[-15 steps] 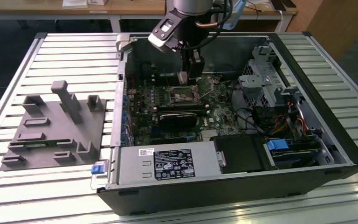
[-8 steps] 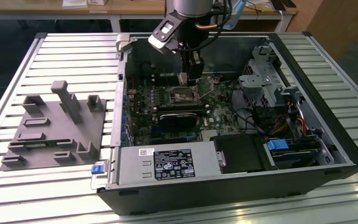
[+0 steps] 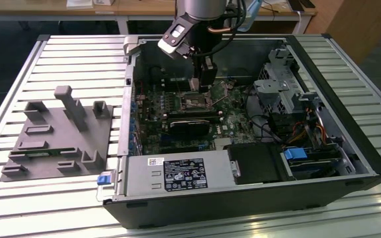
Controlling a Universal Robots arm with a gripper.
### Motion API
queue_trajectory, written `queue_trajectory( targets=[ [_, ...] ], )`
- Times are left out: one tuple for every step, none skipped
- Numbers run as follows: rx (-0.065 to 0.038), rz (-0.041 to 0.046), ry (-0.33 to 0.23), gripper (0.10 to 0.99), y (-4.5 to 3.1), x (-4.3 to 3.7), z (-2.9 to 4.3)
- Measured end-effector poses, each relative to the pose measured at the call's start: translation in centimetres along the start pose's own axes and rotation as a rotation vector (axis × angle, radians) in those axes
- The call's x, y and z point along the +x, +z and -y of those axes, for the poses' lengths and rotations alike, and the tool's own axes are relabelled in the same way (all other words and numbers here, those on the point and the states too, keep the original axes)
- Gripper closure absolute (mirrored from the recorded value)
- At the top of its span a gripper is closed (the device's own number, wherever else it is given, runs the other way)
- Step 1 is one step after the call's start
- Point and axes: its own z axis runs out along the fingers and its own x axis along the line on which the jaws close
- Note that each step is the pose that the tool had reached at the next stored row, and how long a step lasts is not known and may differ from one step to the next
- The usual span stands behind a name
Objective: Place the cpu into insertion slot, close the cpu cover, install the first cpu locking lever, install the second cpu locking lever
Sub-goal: 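Place the cpu into insertion slot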
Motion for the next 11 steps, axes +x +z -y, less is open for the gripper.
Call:
queue_trajectory(
  targets=[
    [0.000,0.0001,0.000,0.545,0.04,0.01,0.00],
    [0.001,0.0002,0.000,0.545,0.07,0.03,0.00],
    [0.001,0.0000,0.000,0.545,0.11,0.05,0.00],
    [0.001,-0.0001,0.000,0.545,0.14,0.07,0.00],
    [0.001,-0.0001,0.000,0.545,0.18,0.10,0.00],
    [0.001,-0.0002,0.000,0.545,0.21,0.12,0.00],
    [0.001,-0.0001,0.000,0.545,0.25,0.13,0.00],
    [0.001,0.0000,0.000,0.545,0.28,0.14,0.00],
    [0.001,0.0000,0.000,0.545,0.32,0.15,0.00],
    [0.001,0.0000,0.000,0.545,0.36,0.16,0.00],
    [0.001,0.0000,0.000,0.545,0.41,0.17,0.00]
  ],
)
